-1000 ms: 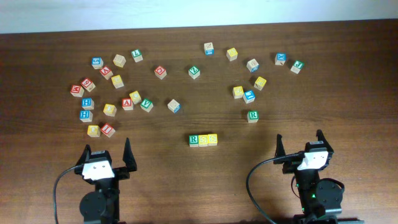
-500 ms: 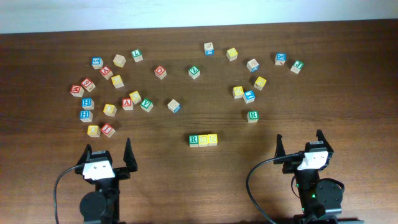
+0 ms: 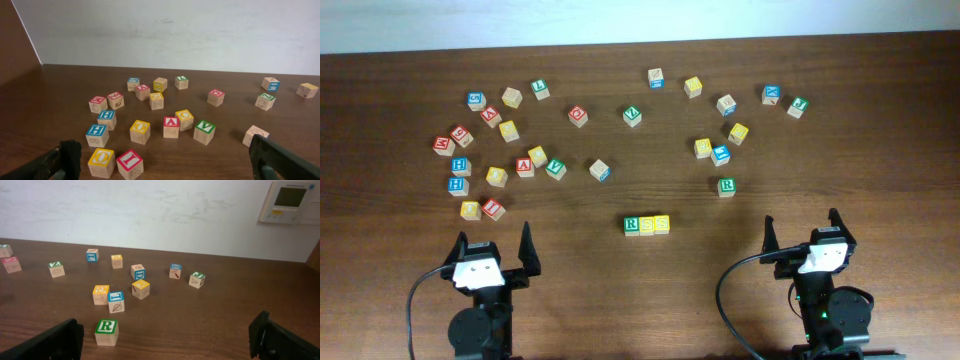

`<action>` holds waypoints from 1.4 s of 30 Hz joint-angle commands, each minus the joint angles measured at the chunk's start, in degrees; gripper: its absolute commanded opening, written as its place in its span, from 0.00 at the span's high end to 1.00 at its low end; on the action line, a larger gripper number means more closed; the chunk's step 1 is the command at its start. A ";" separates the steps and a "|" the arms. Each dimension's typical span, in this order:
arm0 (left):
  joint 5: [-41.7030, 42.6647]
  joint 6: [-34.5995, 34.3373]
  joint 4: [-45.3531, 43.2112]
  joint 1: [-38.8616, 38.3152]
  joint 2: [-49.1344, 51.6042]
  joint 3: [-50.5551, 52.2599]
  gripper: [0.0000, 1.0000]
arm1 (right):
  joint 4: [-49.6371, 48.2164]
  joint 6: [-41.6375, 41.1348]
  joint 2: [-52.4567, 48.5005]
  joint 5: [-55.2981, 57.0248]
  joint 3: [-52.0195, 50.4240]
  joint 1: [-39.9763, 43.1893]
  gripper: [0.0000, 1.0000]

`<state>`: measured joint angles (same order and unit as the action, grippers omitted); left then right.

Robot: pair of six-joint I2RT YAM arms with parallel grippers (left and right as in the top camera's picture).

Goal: Spell out RSS

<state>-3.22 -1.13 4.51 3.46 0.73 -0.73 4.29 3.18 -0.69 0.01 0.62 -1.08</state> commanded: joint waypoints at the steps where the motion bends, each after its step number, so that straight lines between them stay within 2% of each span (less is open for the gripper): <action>1: 0.59 -0.35 0.13 0.35 -0.44 0.22 0.01 | 0.42 0.00 0.44 0.66 -0.31 0.39 0.02; 21: 0.61 -0.35 0.13 0.35 -0.44 0.22 0.01 | 0.44 0.00 0.48 0.70 -0.31 0.42 0.02; 26: 0.61 -0.35 0.13 0.35 -0.44 0.22 0.01 | 0.48 -5.22 0.48 0.68 -0.31 0.39 0.02; 42: 0.61 -0.35 0.13 0.35 -0.44 0.22 0.01 | 0.42 -4.96 0.48 0.66 -0.31 0.42 0.02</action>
<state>-3.22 -1.13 4.51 3.46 0.73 -0.73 4.29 -1.34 -0.69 0.01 0.62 -1.08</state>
